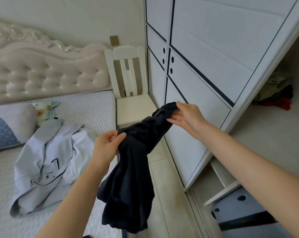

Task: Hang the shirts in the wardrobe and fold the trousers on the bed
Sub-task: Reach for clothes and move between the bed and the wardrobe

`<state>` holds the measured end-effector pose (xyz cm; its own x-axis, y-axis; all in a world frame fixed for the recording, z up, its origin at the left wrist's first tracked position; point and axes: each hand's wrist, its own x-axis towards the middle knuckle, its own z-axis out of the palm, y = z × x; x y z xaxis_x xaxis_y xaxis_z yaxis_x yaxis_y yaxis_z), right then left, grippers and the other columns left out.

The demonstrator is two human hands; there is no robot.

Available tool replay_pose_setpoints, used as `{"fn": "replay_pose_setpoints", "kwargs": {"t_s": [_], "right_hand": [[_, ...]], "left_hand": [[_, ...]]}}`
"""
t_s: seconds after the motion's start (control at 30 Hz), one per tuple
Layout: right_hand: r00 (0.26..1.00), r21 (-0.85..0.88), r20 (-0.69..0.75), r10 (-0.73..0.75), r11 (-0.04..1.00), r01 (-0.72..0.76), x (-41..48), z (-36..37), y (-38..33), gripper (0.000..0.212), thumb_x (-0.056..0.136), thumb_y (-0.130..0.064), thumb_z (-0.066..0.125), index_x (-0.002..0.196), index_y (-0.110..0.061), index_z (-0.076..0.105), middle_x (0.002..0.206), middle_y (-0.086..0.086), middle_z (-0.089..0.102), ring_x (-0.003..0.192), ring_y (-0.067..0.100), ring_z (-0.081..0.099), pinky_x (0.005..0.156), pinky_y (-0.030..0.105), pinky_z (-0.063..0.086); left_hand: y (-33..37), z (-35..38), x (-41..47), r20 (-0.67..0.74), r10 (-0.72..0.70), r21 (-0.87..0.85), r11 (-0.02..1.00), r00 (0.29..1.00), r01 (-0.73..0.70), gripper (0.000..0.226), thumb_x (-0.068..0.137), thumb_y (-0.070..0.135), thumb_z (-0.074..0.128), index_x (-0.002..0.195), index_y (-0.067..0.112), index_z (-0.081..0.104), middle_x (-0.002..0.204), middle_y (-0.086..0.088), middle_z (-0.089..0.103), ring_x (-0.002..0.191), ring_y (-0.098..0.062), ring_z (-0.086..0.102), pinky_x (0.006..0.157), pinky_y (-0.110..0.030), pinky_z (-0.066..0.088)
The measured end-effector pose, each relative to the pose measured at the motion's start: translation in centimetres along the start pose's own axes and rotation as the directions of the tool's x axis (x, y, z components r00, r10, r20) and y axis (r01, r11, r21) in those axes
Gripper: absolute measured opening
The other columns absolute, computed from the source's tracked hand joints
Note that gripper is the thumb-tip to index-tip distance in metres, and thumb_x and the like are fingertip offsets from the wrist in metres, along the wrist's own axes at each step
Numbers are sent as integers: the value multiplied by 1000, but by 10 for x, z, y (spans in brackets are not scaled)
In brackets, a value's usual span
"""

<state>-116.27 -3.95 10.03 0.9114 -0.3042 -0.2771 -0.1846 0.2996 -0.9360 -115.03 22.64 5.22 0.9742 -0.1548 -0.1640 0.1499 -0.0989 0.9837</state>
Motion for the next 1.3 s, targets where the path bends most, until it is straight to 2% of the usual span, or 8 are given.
{"fn": "replay_pose_setpoints", "kwargs": {"t_s": [0.17, 0.37, 0.5, 0.6, 0.77, 1.03, 1.2, 1.3], "right_hand": [[979, -465, 200, 43, 884, 56, -31, 21, 32, 30, 100, -38, 49, 117, -16, 60, 118, 3, 66, 101, 12, 66, 84, 30, 58], [816, -709, 553, 166, 609, 356, -58, 38, 61, 59, 87, -54, 60, 133, -20, 45, 120, -11, 55, 105, 5, 58, 89, 25, 51], [869, -781, 486, 97, 495, 381, -41, 31, 72, 26, 91, -22, 63, 114, -20, 52, 109, -3, 61, 89, 1, 58, 74, 9, 47], [891, -780, 446, 79, 523, 344, -31, 28, 74, 19, 91, -27, 66, 94, -35, 48, 90, -17, 57, 71, -13, 56, 58, -1, 39], [870, -770, 479, 119, 534, 351, -21, 26, 80, 26, 91, -33, 65, 113, -24, 52, 95, -21, 55, 88, 0, 56, 68, 8, 42], [986, -434, 167, -24, 896, 95, -19, 30, 48, 26, 100, -22, 41, 110, -12, 63, 103, 11, 69, 92, 23, 66, 72, 36, 56], [983, -702, 93, -158, 689, 177, -14, 18, 36, 26, 96, -22, 51, 120, -16, 43, 104, 0, 57, 88, 11, 58, 62, 22, 44], [986, -852, 144, -86, 496, 168, -23, 21, 56, 57, 90, -18, 58, 139, -11, 31, 134, 11, 41, 116, 26, 50, 93, 32, 46]], "left_hand": [[35, 3, 0, -78, 5, -152, 988, 997, -17, 16, 94, 13, 65, 81, 5, 63, 78, -14, 68, 73, -22, 72, 58, -28, 58], [50, 3, 7, -153, -100, -401, 916, 983, 31, 14, 96, 14, 62, 83, 10, 63, 75, -5, 74, 69, -16, 73, 57, -25, 57], [57, -3, 12, -135, -137, -548, 836, 981, 41, 11, 96, 9, 62, 86, 6, 64, 76, -5, 72, 65, -13, 72, 56, -22, 56], [61, -6, 16, -95, -139, -578, 814, 986, 59, 9, 96, 9, 61, 96, 0, 63, 84, -7, 65, 67, -12, 67, 59, -21, 57], [66, -10, 17, -67, -152, -613, 786, 986, 80, 4, 98, 10, 59, 95, 7, 59, 70, 0, 50, 52, -5, 51, 53, -16, 52], [65, -29, 14, -73, -190, -658, 747, 979, 96, 16, 100, 11, 56, 98, -2, 64, 71, -4, 66, 59, -9, 65, 55, -18, 55], [72, -22, 8, -95, -213, -770, 634, 972, 63, 14, 100, 7, 54, 95, -4, 61, 77, -12, 72, 65, -16, 73, 58, -19, 56], [84, -6, 4, -76, -191, -793, 607, 979, 57, 15, 101, 6, 52, 94, -4, 60, 81, -14, 69, 64, -17, 73, 56, -20, 56]]}}
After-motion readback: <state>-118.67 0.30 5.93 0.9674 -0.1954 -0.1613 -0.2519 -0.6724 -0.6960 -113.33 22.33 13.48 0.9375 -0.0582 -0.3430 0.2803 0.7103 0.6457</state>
